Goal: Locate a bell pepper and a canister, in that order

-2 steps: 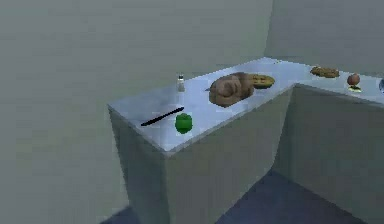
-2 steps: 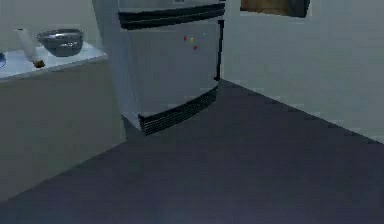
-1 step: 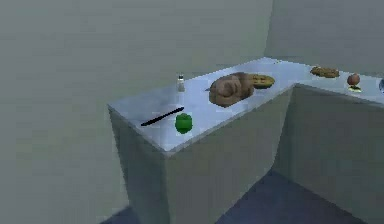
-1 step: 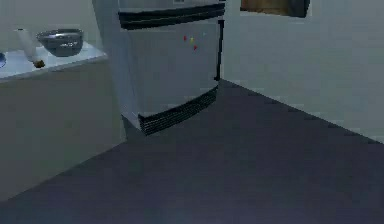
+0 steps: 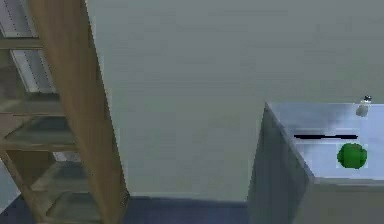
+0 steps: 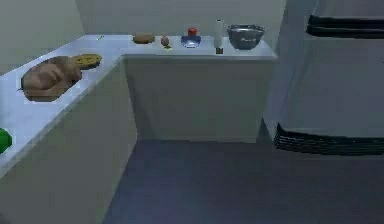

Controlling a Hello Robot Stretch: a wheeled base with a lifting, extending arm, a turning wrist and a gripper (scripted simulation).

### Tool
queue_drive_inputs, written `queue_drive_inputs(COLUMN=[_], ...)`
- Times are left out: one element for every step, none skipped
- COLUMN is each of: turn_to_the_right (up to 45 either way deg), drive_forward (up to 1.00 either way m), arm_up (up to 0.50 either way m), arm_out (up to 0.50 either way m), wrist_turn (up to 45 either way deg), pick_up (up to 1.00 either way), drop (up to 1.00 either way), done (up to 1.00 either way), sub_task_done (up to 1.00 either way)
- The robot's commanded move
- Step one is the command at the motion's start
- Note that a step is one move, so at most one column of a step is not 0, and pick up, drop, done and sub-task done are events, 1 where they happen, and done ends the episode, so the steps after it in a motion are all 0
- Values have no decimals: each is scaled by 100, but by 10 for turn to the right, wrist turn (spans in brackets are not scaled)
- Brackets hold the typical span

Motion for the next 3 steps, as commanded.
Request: queue_drive_inputs(turn_to_the_right=[-450,-450,-330], drive_forward=[0,0,0], arm_up=[0,0,0], arm_out=[0,0,0], wrist_turn=[0,0,0], pick_up=[0,0,0], drop=[0,0,0], done=[0,0,0], sub_task_done=[0,0,0])
